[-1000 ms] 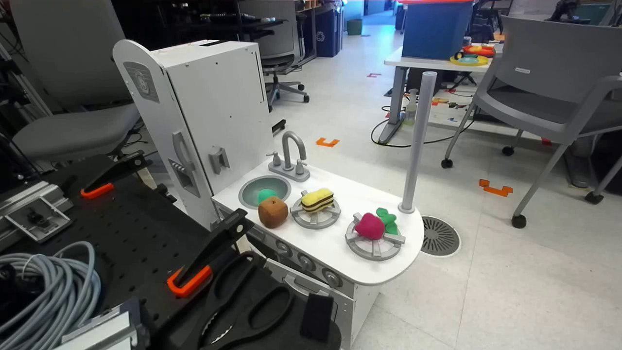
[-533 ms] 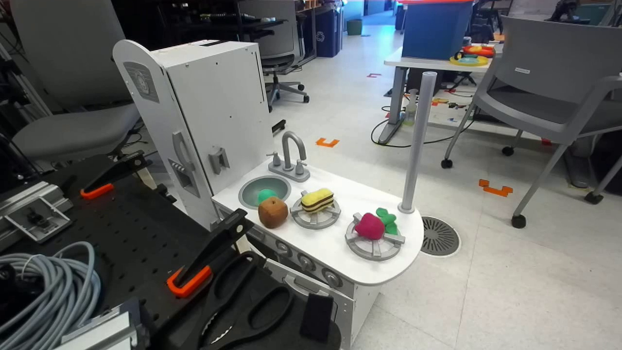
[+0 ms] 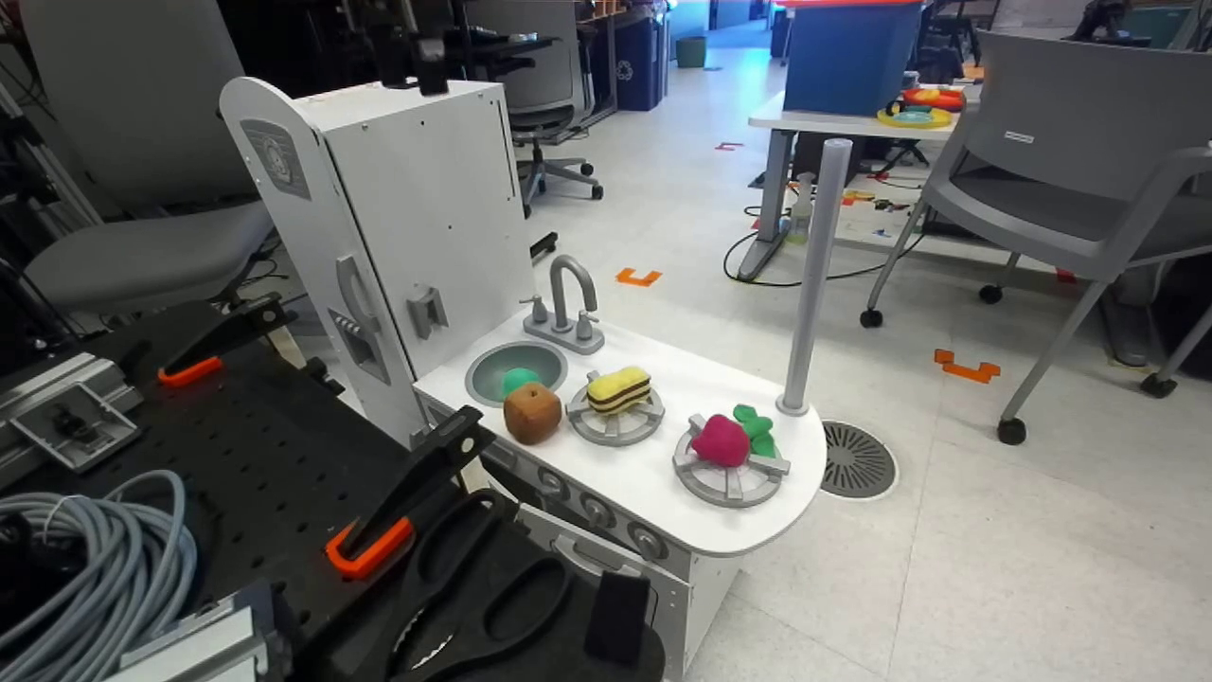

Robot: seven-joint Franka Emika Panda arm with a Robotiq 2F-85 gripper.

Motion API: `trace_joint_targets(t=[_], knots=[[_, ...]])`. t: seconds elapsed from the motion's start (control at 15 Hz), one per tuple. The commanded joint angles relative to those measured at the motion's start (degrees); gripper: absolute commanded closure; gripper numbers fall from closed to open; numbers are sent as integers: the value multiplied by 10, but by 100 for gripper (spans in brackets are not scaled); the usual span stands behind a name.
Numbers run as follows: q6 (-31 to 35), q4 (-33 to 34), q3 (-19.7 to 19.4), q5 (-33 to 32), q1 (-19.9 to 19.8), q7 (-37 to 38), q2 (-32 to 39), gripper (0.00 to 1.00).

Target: Move the brown object to the right

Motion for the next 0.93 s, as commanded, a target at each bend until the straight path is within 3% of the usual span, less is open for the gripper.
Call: trace_joint_targets(t=[0.0,0.2,0.4,0.87], knots=[[88,56,-47,-61,35,43,132,0],[142,87,-101,-87,74,60,227,0],[168,129,-117,-50,89,44,318,0],[163,287,-111,25,100,30,512,0]])
